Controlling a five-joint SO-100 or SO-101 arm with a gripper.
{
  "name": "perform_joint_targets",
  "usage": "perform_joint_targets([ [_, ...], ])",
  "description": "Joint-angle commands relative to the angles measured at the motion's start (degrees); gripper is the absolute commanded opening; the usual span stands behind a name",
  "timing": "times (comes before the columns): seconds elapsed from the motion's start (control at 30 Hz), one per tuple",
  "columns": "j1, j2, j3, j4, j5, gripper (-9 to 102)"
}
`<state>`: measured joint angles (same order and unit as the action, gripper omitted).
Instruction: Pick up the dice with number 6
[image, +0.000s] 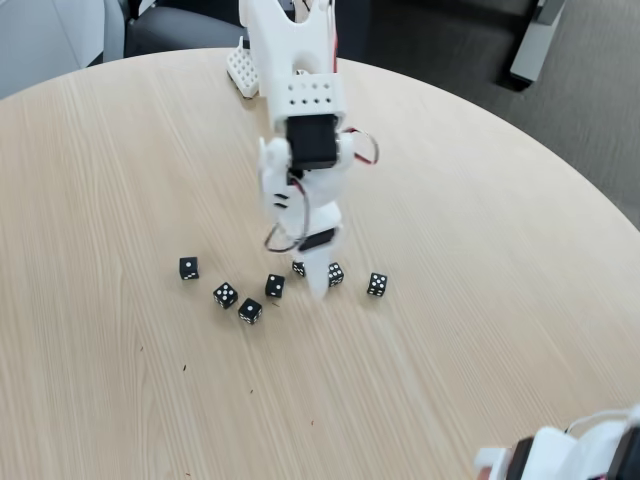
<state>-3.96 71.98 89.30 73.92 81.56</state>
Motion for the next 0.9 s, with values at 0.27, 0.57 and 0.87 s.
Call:
perform_joint_targets([
  [0.27,6.68,0.44,-1.14,-0.53,-0.88,31],
  [0.57,4.57,0.44,-1.23,-1.05,-0.7,31],
  [0.87,-2.2,0.53,-1.23,-1.05,-0.44,31],
])
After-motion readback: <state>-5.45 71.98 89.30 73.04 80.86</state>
